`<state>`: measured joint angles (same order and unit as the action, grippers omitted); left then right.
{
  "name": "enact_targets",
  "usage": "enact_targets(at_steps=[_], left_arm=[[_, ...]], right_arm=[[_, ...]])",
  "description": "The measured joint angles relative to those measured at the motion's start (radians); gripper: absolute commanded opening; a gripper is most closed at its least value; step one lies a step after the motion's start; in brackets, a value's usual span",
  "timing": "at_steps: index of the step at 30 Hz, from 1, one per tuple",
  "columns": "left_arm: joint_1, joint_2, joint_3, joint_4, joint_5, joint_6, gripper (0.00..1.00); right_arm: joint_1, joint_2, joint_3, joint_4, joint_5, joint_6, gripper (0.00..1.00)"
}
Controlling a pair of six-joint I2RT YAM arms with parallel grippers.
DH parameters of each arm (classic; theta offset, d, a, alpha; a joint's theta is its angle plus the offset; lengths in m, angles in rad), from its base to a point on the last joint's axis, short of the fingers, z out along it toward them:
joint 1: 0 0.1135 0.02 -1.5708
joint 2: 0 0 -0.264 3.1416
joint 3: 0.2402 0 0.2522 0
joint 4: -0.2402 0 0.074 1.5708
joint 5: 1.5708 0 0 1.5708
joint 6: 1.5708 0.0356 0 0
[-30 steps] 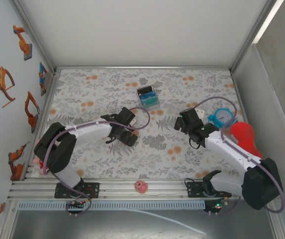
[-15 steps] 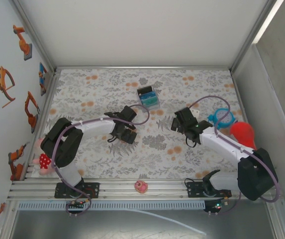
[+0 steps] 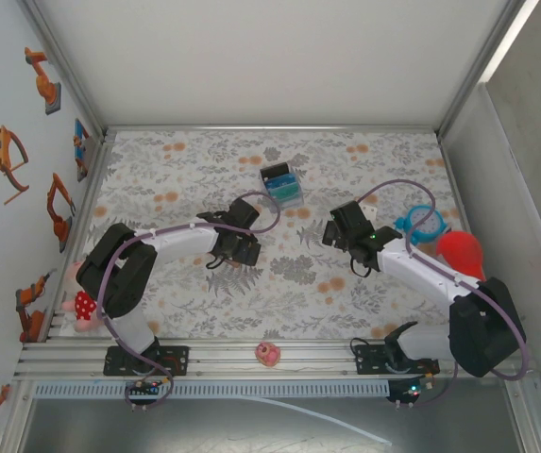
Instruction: Take the credit cards out of the card holder
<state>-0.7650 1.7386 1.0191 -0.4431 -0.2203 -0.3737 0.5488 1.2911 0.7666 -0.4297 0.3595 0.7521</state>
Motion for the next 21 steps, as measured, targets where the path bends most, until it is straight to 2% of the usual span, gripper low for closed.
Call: enact_targets(at_steps=[2, 12, 16, 21], left_arm=[[0.007, 0.0, 0.0, 0.005, 0.0, -0.002, 1.0], [0.045, 0.0, 0.0, 0.044, 0.004, -0.013, 0.81], [0.046, 0.0, -0.001, 0.057, 0.01, -0.018, 0.81], [0.046, 0.0, -0.01, 0.069, 0.012, -0.025, 0.87]], right_arm=[[0.0, 0.0, 0.0, 0.0, 0.0, 0.0, 0.99], [0.0, 0.005, 0.0, 0.0, -0.003, 0.0, 1.0], [0.0, 0.007, 0.0, 0.001, -0.004, 0.0, 0.99], [0.0, 0.007, 0.0, 0.009, -0.015, 0.0, 1.0]])
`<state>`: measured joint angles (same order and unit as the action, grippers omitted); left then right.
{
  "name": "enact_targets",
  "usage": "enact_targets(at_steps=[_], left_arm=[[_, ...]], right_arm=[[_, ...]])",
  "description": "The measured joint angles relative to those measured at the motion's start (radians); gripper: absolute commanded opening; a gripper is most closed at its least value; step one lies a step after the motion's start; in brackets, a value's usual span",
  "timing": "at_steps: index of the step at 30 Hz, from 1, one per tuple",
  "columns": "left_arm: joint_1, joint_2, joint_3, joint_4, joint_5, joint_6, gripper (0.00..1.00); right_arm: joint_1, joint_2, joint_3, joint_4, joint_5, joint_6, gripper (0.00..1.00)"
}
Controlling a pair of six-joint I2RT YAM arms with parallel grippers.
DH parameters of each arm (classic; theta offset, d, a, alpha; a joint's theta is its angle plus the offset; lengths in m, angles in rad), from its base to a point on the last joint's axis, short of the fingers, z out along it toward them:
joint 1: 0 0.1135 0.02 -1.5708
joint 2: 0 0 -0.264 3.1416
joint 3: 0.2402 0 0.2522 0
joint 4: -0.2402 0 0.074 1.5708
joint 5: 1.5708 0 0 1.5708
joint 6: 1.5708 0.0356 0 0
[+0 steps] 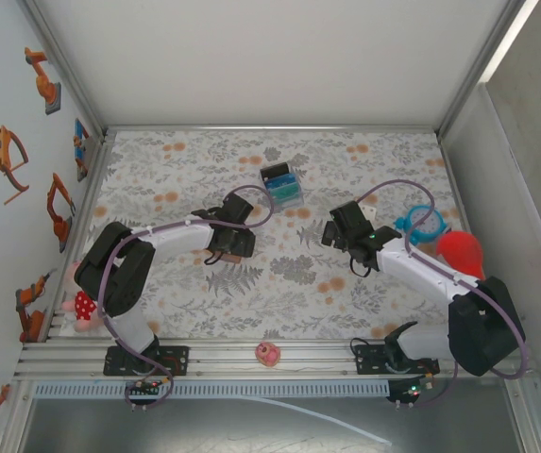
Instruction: Take the credit cards out of the card holder
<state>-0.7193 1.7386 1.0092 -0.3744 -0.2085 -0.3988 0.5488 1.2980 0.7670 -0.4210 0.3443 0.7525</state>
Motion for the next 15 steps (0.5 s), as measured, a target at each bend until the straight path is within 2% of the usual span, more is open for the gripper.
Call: enact_targets(at_steps=[4, 6, 15], left_arm=[[0.0, 0.006, -0.005, 0.0, 0.0, -0.004, 0.86], [0.0, 0.012, -0.005, 0.0, 0.0, -0.005, 0.83], [-0.006, 0.0, -0.009, 0.013, -0.005, -0.012, 0.58]], right_arm=[[0.0, 0.002, 0.0, 0.015, -0.008, 0.0, 0.99], [0.0, 0.003, 0.0, 0.018, -0.011, 0.0, 1.0], [0.0, 0.006, 0.0, 0.026, -0.032, 0.0, 1.0]])
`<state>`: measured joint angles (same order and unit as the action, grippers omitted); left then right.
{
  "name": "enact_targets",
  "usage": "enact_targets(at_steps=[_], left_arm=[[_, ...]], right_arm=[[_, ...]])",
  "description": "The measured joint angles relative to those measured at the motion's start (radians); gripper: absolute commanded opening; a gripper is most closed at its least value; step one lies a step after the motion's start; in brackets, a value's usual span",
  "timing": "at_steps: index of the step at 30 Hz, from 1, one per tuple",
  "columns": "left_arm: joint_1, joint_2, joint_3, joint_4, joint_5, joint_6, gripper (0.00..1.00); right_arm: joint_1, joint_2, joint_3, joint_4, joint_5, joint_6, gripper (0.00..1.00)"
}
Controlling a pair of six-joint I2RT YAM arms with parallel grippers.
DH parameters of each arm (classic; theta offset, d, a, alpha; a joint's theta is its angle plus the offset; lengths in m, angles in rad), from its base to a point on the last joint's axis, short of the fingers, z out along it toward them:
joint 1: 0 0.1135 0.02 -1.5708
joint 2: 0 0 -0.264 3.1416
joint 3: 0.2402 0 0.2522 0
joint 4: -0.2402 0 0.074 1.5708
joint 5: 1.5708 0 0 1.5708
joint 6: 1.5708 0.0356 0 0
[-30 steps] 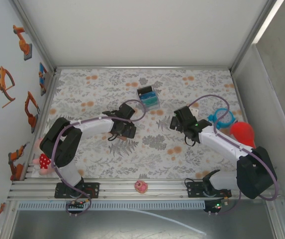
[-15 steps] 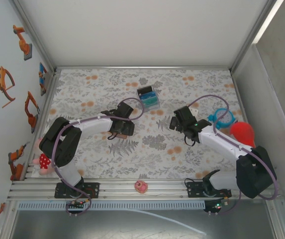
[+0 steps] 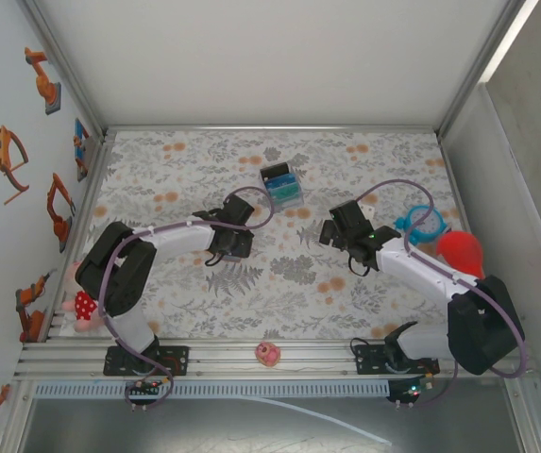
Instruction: Take the credit cards out of the card holder
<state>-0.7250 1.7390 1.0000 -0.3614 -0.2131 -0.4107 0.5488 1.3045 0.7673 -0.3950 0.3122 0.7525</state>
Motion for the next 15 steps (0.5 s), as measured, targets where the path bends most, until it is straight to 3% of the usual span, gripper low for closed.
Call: enact_targets(at_steps=[6, 10, 15], left_arm=[[-0.003, -0.045, -0.042, 0.044, -0.001, 0.001, 0.58], [-0.017, -0.114, -0.08, 0.077, -0.003, 0.003, 0.58], [-0.048, -0.227, -0.116, 0.142, 0.005, 0.039, 0.58]], right_arm=[[0.0, -0.001, 0.0, 0.056, -0.086, 0.0, 1.0], [0.0, -0.02, -0.003, 0.154, -0.208, 0.0, 1.0], [0.002, -0.029, -0.014, 0.312, -0.406, 0.002, 0.92]])
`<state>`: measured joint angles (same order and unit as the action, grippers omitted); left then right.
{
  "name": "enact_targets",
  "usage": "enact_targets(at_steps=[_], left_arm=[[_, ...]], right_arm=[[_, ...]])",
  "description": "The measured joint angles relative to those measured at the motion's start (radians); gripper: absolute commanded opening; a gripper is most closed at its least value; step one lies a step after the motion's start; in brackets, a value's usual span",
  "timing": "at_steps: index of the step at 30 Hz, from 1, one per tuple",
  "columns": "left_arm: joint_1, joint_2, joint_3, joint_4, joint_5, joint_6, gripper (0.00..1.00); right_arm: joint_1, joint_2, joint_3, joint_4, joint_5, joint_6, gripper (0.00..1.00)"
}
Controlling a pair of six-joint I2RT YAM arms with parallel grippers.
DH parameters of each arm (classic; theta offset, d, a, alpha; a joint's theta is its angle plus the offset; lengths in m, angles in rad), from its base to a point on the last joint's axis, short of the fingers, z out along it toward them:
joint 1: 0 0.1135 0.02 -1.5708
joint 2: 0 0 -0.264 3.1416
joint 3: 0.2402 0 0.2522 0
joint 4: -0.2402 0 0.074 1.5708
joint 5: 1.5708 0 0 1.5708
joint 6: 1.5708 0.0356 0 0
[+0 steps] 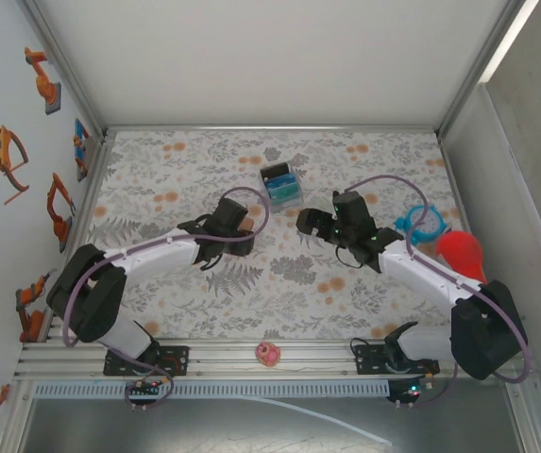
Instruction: Take the credit cards out of the card holder
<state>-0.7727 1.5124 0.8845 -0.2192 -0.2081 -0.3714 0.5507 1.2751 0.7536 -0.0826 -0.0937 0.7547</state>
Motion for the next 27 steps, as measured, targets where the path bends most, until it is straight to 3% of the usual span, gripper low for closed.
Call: enact_targets(at_steps=[9, 17, 27], left_arm=[[-0.014, -0.172, -0.082, 0.157, 0.118, 0.09, 0.57], [-0.027, -0.203, -0.109, 0.234, 0.232, 0.115, 0.57], [-0.043, -0.203, -0.109, 0.257, 0.285, 0.126, 0.58]], right_arm=[[0.024, 0.023, -0.001, 0.243, -0.274, 0.027, 0.85], [0.054, 0.08, -0.001, 0.338, -0.35, 0.042, 0.81], [0.057, 0.189, 0.011, 0.457, -0.412, 0.108, 0.67]])
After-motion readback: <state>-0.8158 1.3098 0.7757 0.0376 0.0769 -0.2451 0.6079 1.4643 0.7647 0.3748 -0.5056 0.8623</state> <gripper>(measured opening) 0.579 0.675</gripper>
